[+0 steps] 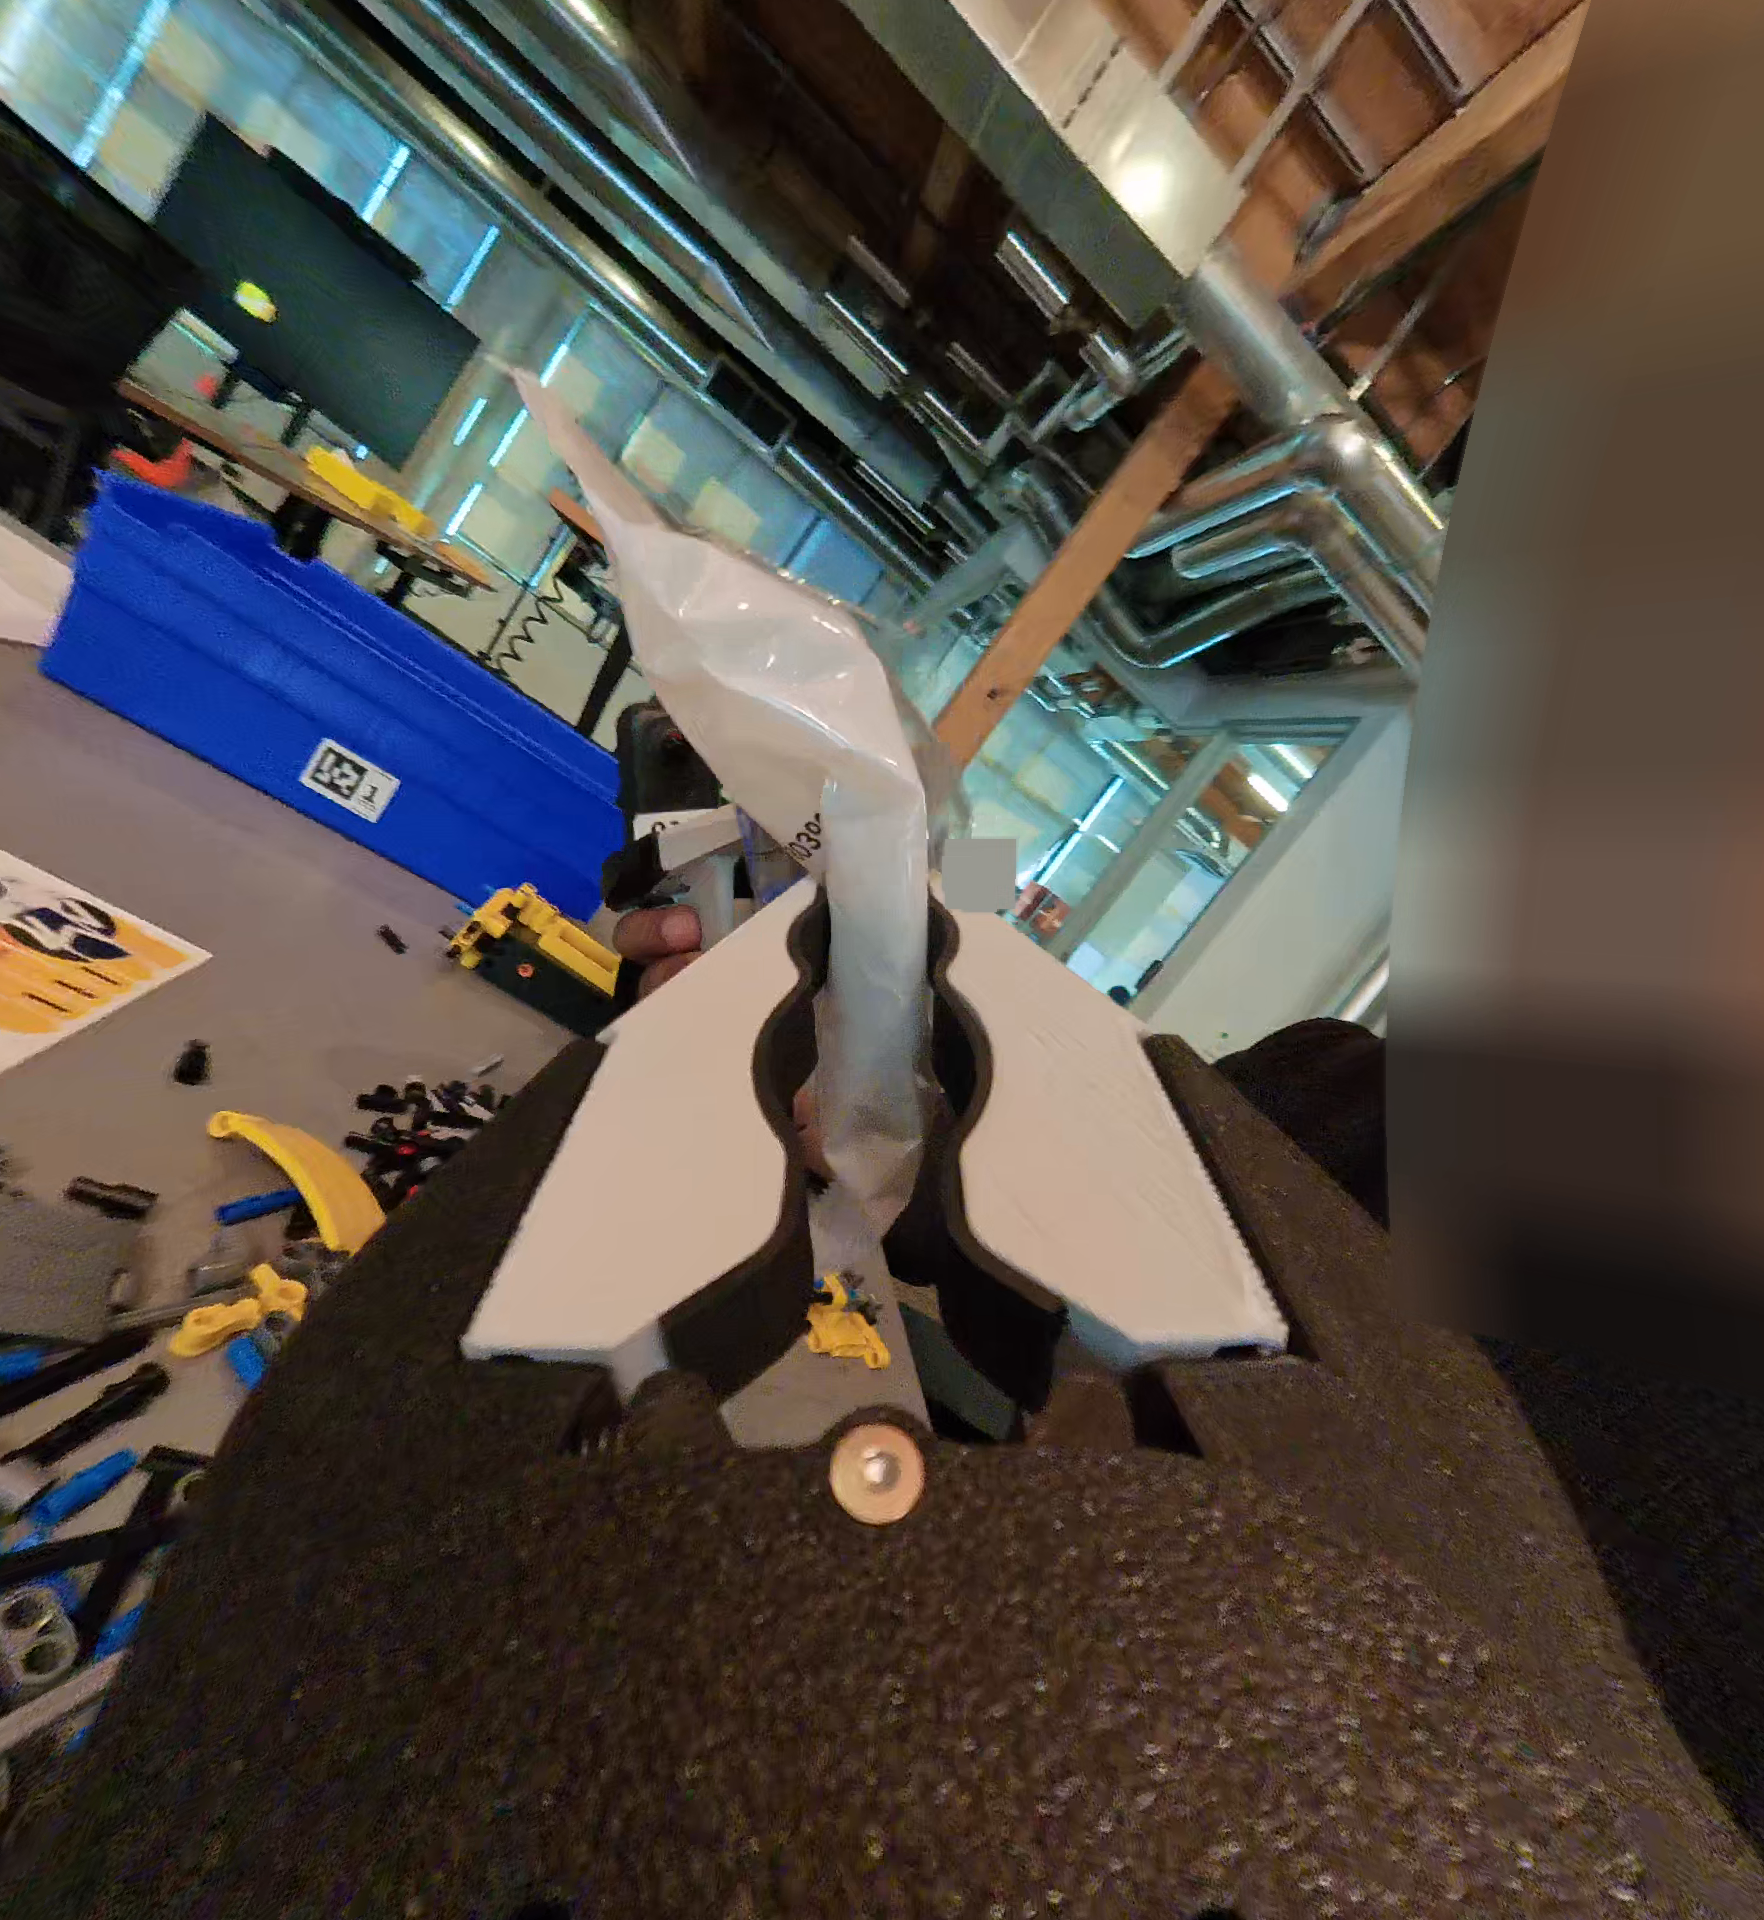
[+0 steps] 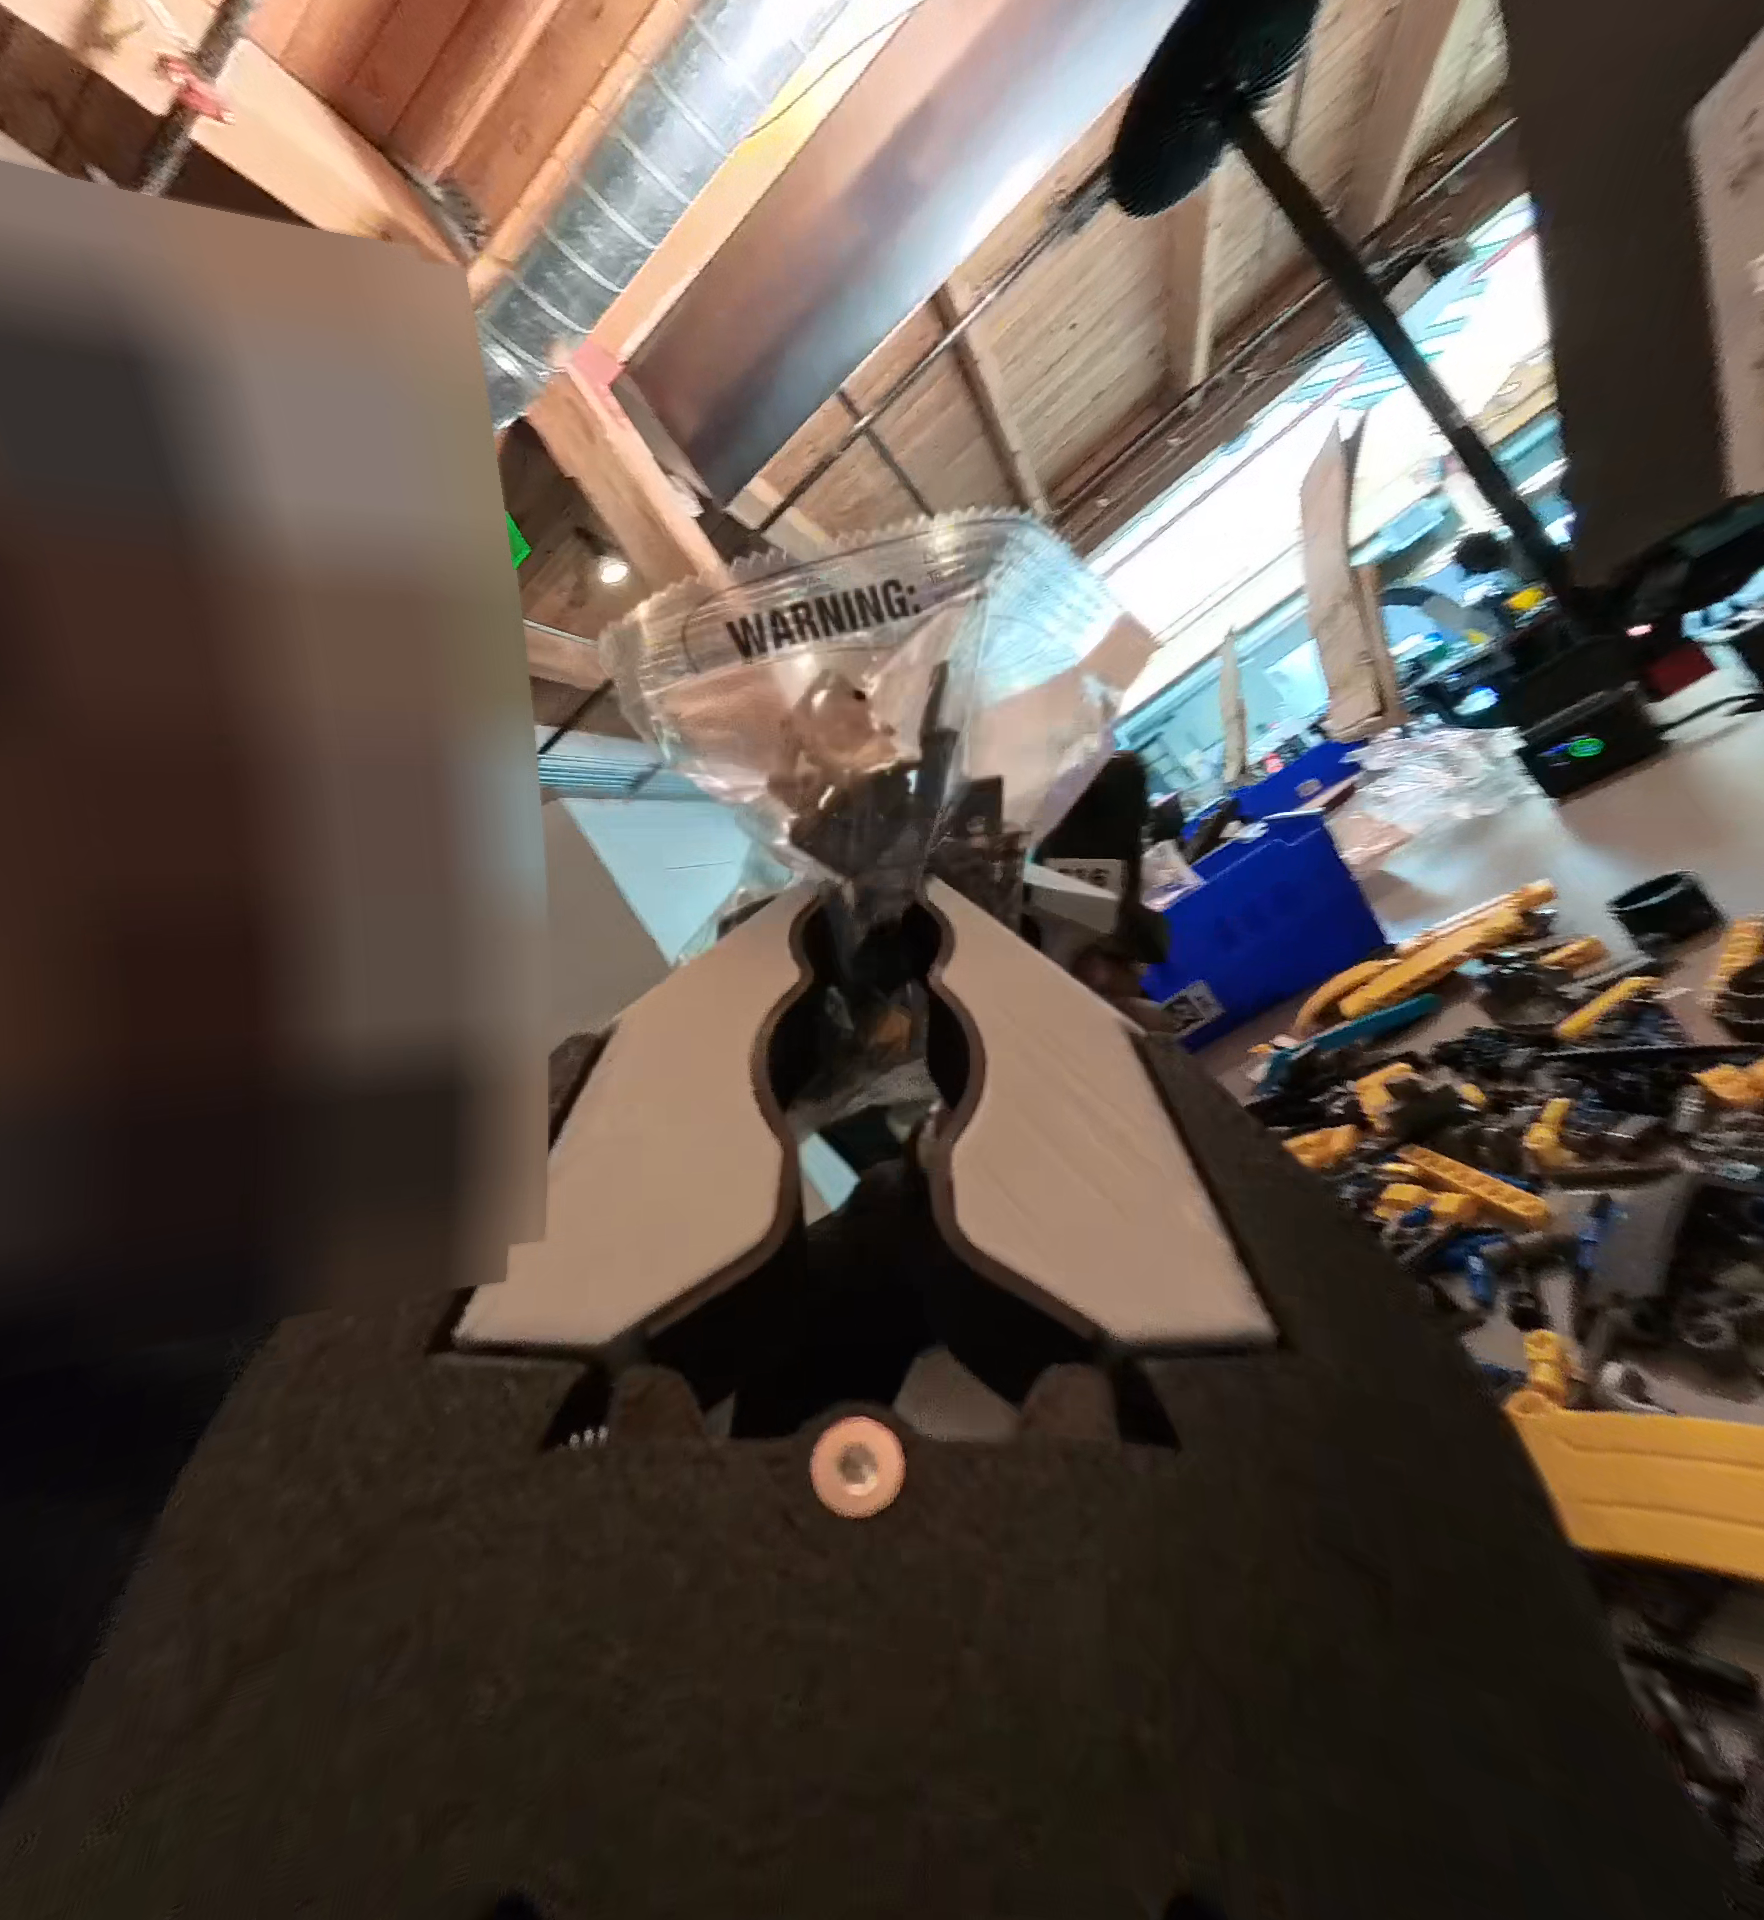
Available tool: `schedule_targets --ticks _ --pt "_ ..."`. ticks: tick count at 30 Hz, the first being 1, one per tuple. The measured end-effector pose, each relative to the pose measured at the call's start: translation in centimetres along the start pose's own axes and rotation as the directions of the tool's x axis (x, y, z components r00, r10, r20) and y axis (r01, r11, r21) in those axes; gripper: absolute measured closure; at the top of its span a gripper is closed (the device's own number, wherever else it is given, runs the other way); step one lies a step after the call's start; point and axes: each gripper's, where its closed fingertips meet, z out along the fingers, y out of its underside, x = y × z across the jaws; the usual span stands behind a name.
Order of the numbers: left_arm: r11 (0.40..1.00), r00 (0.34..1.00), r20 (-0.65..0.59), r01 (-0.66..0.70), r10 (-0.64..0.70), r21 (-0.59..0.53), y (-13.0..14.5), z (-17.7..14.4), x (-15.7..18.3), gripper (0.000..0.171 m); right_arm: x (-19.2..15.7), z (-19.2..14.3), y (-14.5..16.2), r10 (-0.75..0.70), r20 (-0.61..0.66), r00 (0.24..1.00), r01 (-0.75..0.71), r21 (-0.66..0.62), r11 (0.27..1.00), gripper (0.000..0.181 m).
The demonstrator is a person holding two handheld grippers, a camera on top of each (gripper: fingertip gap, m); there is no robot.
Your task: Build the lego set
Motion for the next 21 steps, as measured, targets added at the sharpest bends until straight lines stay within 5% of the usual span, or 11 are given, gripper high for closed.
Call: schedule_targets --ticks 1,21 --pt "1.000 1.000 0.012 -0.015 0.015 0.002 -0.1 -0.1 0.0 0.158 0.5 -0.2 -0.1 -0.011 -0.027 1.000 0.011 0.008 1.000 0.167" --pt "0.998 1.000 0.010 0.025 -0.026 0.052 -0.9 -0.9 -0.4 0.158 1.8 -0.7 -1.0 -0.107 -0.143 0.984 0.115 0.045 0.992 0.148"
